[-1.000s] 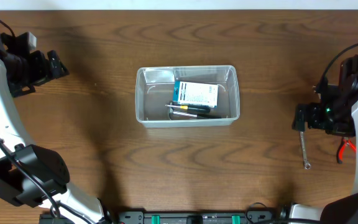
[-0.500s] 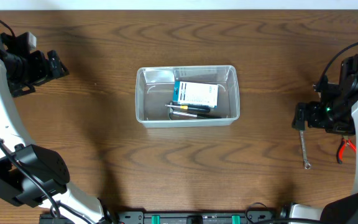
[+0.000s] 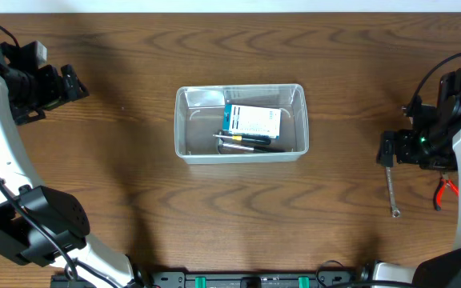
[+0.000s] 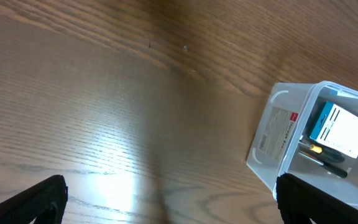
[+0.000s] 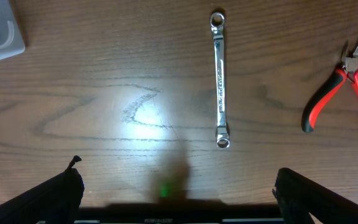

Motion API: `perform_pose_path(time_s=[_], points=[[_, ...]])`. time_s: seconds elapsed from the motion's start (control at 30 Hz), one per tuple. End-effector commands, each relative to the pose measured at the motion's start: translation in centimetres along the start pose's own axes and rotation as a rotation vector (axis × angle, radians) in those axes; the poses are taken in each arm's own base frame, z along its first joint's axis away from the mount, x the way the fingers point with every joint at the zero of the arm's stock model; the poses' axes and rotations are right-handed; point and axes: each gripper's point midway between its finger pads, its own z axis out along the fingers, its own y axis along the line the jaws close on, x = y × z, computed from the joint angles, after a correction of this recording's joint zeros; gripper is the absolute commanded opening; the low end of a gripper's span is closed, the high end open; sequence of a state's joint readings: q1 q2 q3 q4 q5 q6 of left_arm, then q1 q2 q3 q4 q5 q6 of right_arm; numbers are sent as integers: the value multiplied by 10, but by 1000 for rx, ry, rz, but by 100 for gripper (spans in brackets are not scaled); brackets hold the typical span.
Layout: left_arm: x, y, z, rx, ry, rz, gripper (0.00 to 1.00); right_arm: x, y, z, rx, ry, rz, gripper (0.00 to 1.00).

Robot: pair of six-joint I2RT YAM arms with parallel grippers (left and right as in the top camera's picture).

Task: Pack container

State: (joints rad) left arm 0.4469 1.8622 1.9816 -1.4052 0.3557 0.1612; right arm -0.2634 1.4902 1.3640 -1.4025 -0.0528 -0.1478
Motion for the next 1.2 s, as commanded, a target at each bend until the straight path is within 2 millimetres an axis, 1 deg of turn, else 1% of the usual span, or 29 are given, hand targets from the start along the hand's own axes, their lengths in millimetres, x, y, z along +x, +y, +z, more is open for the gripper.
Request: perform_pose_path(time_s=[0.0, 0.63, 1.17], points=[[0, 2, 4, -7, 11, 3, 98, -2, -1, 0, -2, -9, -15, 99], [0, 2, 4, -7, 11, 3, 98, -8, -2, 0, 2, -35, -16, 99], [0, 2, 4, -7, 11, 3, 98, -5, -1, 0, 0, -21, -34, 99]])
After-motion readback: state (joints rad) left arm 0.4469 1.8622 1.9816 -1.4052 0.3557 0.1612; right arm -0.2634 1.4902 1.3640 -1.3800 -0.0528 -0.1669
